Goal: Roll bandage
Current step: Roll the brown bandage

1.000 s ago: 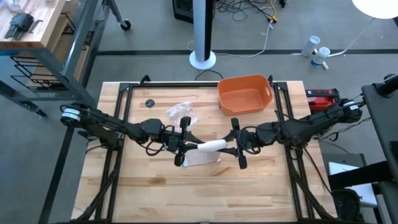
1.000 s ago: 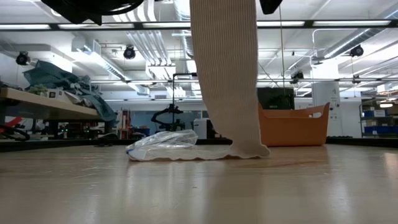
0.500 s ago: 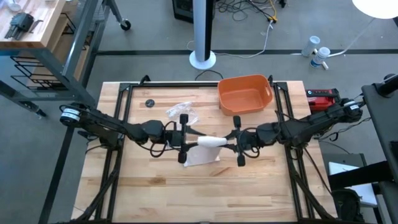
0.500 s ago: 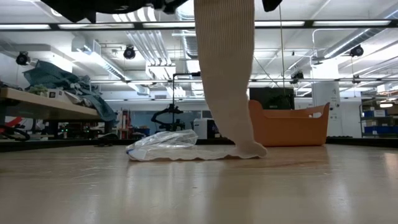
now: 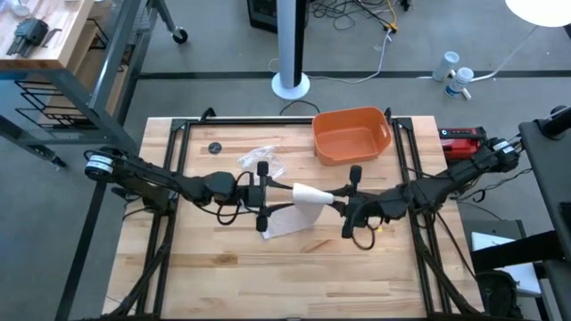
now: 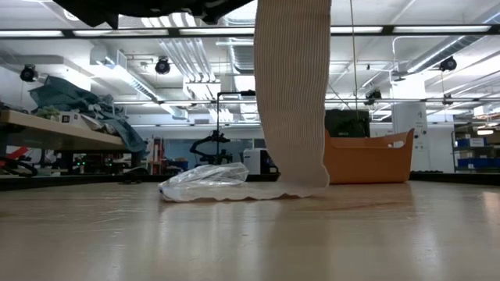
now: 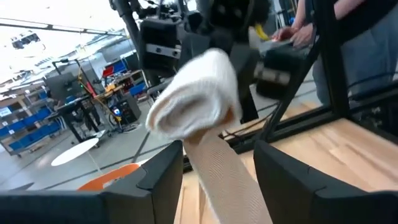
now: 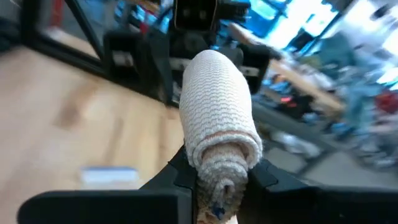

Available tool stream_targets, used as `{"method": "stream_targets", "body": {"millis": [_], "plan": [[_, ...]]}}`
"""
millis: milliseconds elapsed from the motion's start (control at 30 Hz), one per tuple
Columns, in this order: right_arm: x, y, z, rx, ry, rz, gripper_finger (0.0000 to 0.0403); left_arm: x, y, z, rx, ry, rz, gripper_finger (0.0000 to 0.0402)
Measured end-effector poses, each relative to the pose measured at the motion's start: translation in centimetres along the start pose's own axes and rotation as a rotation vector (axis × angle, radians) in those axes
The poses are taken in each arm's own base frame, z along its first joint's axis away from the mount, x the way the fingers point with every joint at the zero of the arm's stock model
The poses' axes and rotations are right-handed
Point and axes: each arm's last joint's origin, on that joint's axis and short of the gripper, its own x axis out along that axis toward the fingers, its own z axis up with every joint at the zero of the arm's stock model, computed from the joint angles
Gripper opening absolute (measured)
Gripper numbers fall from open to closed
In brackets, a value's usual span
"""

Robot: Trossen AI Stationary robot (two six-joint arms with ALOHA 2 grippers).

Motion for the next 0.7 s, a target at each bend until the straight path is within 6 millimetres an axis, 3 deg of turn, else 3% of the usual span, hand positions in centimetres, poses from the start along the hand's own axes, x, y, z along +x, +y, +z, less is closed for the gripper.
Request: {"method": "stream_targets", "body": {"millis": [367,500,700], "plan": [[-1.1,1.0,0.5,-0.276,0.070,-0.132,0.0051,-0.7,0.9,1.3,-0.169,-0.061,0.013,0.0165],[-1.0,1.4,0.4,-0.399,0.114,-0.161,0.0051,-0.6,2.2,1.8,-0.354,-0.085,0.033,0.0171],[-0.3,2.2,0.0,-0.527,0.166,-0.176,0.0051,0.2,3.8,1.5,-0.630,-0.045,-0.148,0.0174]]}}
